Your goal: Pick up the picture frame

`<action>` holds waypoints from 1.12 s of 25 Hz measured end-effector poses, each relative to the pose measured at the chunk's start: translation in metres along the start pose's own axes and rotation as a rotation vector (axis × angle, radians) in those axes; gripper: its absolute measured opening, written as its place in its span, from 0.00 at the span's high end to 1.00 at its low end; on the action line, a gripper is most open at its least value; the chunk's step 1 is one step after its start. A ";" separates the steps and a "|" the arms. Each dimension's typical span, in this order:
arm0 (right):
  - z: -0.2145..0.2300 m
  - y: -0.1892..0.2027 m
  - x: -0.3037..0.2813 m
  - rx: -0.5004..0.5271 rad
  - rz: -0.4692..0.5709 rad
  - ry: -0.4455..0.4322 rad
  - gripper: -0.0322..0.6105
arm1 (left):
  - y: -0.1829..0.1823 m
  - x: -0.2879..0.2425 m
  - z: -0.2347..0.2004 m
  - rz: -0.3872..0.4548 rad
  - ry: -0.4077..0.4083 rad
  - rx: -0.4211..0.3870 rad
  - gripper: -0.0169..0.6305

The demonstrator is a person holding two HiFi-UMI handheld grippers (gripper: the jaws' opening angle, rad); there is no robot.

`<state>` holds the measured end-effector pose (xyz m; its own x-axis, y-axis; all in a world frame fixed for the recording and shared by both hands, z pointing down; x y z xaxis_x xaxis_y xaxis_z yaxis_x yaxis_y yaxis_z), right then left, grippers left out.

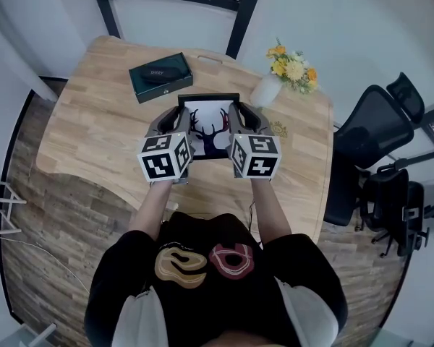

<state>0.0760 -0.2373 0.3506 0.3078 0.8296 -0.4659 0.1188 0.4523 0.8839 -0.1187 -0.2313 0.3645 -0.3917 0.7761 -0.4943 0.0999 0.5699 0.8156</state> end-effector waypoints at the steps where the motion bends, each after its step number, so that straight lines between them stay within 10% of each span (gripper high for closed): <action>1: -0.001 0.000 0.003 -0.002 0.006 0.000 0.84 | 0.000 0.003 0.001 0.004 0.002 0.001 0.85; 28: -0.030 0.003 0.071 0.008 0.102 0.008 0.83 | 0.007 0.070 0.017 0.061 0.061 -0.046 0.85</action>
<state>0.0696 -0.1670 0.3186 0.3109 0.8737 -0.3741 0.0945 0.3632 0.9269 -0.1298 -0.1678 0.3307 -0.4408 0.7905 -0.4251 0.0835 0.5077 0.8575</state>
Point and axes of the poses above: the fingertips, and each gripper's own axes: x backward along the fingers, z to its right, y out of its underside, the point moved 8 cm from there along x, backward along the fingers, and after that the axes turned 12 degrees about -z, right-handed, at the moved point
